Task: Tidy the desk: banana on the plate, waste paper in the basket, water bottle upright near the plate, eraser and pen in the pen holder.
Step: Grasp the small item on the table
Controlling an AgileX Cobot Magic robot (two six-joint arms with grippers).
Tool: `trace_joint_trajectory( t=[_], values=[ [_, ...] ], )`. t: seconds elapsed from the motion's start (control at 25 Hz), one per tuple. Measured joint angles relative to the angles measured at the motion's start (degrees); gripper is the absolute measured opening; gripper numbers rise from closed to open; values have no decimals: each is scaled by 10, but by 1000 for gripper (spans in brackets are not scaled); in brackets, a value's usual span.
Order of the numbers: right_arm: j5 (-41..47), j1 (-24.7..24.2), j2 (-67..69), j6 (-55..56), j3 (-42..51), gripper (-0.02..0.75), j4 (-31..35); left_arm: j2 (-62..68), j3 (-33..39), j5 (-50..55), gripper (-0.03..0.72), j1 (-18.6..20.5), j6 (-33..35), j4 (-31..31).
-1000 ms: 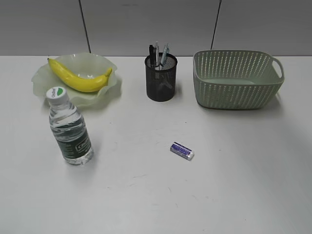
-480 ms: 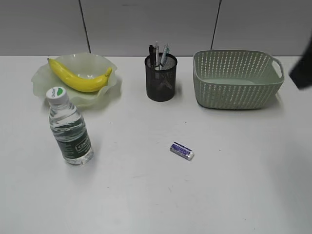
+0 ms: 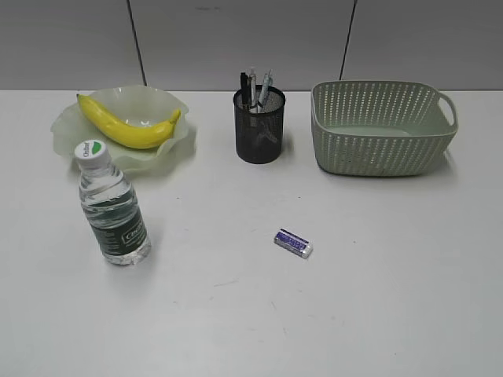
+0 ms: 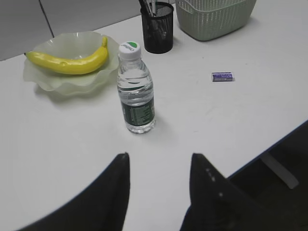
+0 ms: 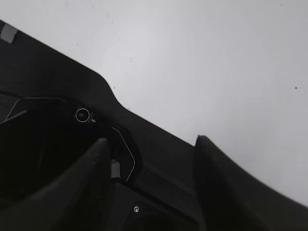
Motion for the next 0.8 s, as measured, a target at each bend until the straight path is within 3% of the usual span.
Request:
trace_joint_trajectory(
  t=[0.16, 0.44, 0.8],
  values=[
    [-9, 0, -132, 0, 58, 433, 0, 0, 0, 0, 310, 0, 0, 0],
    [-41, 0, -332, -3, 73, 433, -4, 36, -2, -1, 310, 0, 0, -10],
    [-53, 3, -337, -3, 75, 433, -16, 354, -70, -122, 310, 0, 14, -136]
  ],
)
